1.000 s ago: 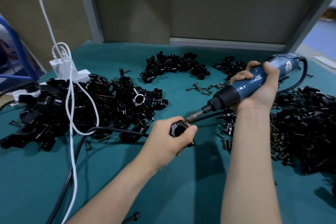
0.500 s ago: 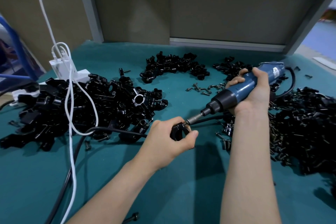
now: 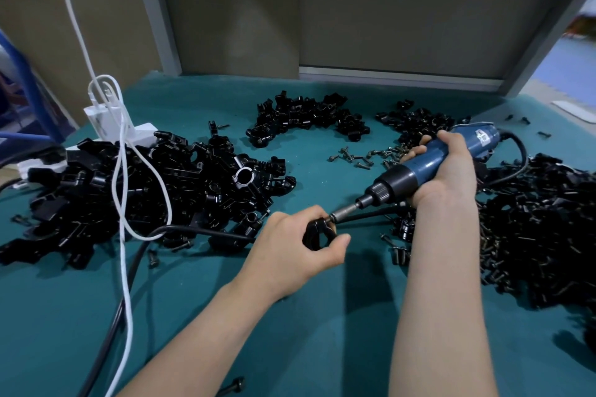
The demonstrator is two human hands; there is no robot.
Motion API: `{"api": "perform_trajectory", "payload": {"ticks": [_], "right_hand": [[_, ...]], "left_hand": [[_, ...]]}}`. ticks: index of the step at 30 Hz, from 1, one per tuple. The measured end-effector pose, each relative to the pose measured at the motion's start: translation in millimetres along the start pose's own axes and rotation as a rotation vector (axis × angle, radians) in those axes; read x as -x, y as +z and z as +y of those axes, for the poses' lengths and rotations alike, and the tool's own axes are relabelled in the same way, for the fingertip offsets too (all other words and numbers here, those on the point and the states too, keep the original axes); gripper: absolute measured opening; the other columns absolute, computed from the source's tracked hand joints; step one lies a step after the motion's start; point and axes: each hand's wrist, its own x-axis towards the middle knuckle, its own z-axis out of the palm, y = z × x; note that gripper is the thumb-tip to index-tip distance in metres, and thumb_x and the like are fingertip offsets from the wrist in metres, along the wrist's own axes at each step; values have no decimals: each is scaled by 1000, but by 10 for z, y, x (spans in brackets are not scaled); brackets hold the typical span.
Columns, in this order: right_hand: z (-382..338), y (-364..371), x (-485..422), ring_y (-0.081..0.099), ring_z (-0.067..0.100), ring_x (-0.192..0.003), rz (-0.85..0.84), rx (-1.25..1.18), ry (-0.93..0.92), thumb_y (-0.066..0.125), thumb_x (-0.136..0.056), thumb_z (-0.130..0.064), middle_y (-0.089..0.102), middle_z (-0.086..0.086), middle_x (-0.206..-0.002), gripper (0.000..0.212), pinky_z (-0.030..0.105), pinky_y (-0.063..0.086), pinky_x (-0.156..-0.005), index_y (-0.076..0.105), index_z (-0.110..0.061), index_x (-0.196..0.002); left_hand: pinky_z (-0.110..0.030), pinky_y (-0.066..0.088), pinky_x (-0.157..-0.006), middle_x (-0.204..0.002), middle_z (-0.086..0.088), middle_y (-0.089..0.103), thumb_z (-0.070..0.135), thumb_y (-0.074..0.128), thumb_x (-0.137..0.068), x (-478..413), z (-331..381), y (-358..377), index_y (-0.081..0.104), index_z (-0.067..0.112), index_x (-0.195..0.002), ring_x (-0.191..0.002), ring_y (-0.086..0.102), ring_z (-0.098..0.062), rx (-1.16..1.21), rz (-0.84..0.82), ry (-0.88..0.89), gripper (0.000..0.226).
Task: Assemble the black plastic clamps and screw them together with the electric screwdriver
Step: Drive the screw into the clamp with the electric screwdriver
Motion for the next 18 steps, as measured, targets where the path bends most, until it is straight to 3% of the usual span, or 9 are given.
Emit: {"api": "perform_trajectory", "payload": {"ticks": [3,6,8,10,13,15,18], "right_hand": [[30,-10,0,48,8,-45,-117,-125,-4,63,-85,-16,60,-4,-68,11,19,44,-47,53,-13,-83],[51,-13,14,46,6,-43,-418,-341,-47,55,-82,-21,63,-8,-73,6,16,41,-47,53,-16,-83],[19,7,21,46,5,-43,-540,-366,-99,52,-80,-23,63,-8,-76,9,16,41,-47,52,-16,-86],[-26,31,26,46,6,-44,-548,-323,-144,52,-82,-22,63,-7,-78,9,17,42,-47,50,-16,-89],[-61,37,39,46,6,-44,-466,-250,-183,50,-89,-22,63,-7,-77,7,18,42,-46,51,-15,-88],[-60,25,61,47,6,-44,-412,-233,-192,50,-91,-21,63,-7,-72,15,18,42,-45,58,-14,-80],[-79,7,91,48,6,-44,-350,-181,-206,51,-92,-22,61,-8,-62,39,17,42,-46,68,-16,-58]], "left_hand": [[-22,34,-43,-46,0,50,51,58,-67,2,61,7,59,18,-65,-40,38,-10,162,-28,-104,33],[-17,19,-36,-39,1,43,42,61,-77,-17,101,-23,62,16,-66,-30,30,-9,819,-246,-447,29],[-15,15,-35,-40,2,40,49,62,-80,-37,82,-90,61,15,-78,-30,23,-5,1091,-420,-568,34],[-13,21,-33,-52,-1,50,51,67,-77,-44,54,-130,51,13,-94,-32,25,-3,1171,-508,-562,45],[-14,29,-37,-79,-6,51,23,78,-65,-50,50,-128,37,20,-103,-39,29,-4,1227,-497,-503,56],[-17,34,-41,-84,-9,45,5,74,-64,-53,41,-106,38,19,-103,-44,34,-7,1257,-440,-489,55],[-21,43,-49,-87,-12,58,-12,69,-68,-68,33,-94,47,12,-101,-52,47,-12,1132,-325,-433,46]]}}
